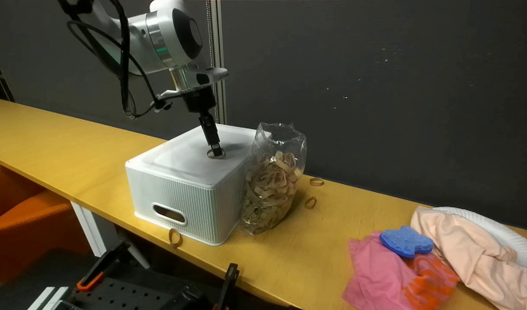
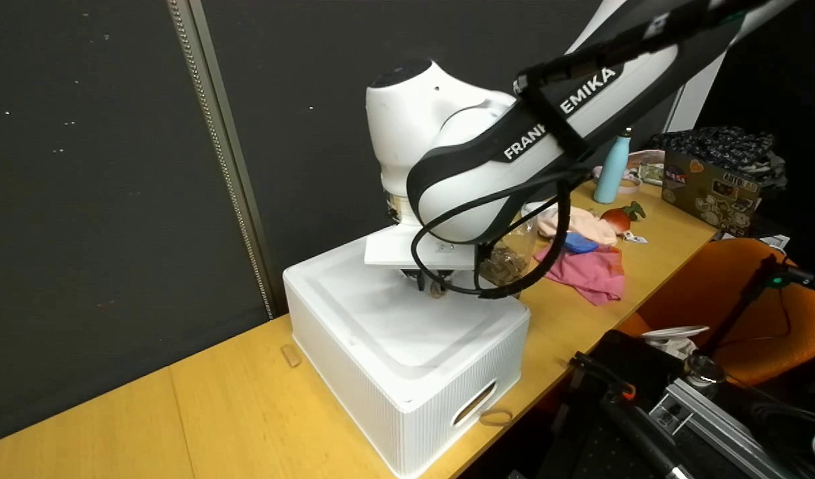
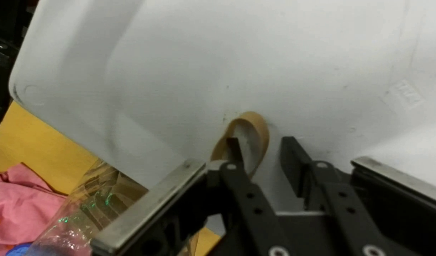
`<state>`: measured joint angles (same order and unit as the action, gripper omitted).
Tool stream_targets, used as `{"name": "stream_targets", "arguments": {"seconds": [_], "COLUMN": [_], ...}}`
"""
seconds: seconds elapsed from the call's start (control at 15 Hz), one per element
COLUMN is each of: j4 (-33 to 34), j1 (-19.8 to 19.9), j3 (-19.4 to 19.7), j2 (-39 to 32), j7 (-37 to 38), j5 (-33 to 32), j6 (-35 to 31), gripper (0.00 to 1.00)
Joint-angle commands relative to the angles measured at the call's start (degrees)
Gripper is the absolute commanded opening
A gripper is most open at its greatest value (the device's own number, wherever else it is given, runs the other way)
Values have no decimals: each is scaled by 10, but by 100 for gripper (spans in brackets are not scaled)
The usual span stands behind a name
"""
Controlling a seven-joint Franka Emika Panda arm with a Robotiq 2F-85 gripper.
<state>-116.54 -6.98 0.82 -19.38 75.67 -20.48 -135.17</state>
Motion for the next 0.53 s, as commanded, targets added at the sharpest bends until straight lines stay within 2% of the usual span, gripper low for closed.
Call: {"name": "stream_targets", "arguments": {"seconds": [0.0,0.13,0.47], "j4": [-27,-33,-40], "j1": [-6,-6,1], "j3": [12,13,18], "j2": [33,46,81], "j7": [-6,-6,-7], "j5": [10,9,0], "j6": [-5,-2,8], "gripper": [5,0,0]}}
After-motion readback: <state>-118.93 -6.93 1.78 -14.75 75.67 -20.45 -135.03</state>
